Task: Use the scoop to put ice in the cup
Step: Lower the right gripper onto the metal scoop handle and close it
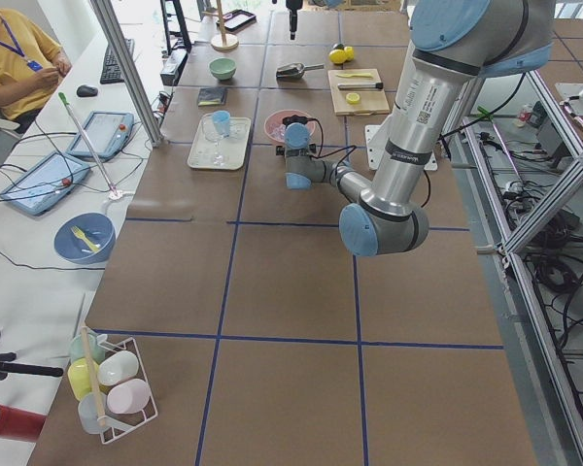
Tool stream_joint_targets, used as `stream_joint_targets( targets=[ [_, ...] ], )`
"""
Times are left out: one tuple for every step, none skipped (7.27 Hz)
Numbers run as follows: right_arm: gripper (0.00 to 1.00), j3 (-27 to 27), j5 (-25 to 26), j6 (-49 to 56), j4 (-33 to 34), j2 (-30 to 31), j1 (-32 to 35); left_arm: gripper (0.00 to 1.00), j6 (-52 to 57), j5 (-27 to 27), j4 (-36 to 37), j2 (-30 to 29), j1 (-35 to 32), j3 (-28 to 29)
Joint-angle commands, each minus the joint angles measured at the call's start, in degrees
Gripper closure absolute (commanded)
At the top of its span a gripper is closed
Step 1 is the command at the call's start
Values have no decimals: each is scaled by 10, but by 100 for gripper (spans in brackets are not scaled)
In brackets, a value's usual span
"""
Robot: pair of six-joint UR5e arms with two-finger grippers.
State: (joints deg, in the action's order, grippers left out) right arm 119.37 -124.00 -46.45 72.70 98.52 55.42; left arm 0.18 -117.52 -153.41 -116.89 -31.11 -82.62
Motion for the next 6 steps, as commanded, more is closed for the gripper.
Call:
stream_joint_targets(
  targets=[
    [2, -5, 53, -76, -71, 53, -78, 0, 0, 0, -2, 0, 0, 0],
    [2, -25, 80, -97, -93, 54, -113, 0, 0, 0, -3, 0, 0, 0],
    [6, -57, 80, -95, -122, 54, -125, 0, 1, 0, -2, 0, 0, 0],
    [8, -74, 80, -94, -138, 54, -138, 0, 0, 6, -3, 0, 0, 0],
    [9, -74, 79, -95, -136, 54, -146, 0, 1, 19, -3, -1, 0, 0],
    [11, -75, 80, -95, -132, 55, -155, 0, 1, 19, -3, -1, 0, 0]
  ],
)
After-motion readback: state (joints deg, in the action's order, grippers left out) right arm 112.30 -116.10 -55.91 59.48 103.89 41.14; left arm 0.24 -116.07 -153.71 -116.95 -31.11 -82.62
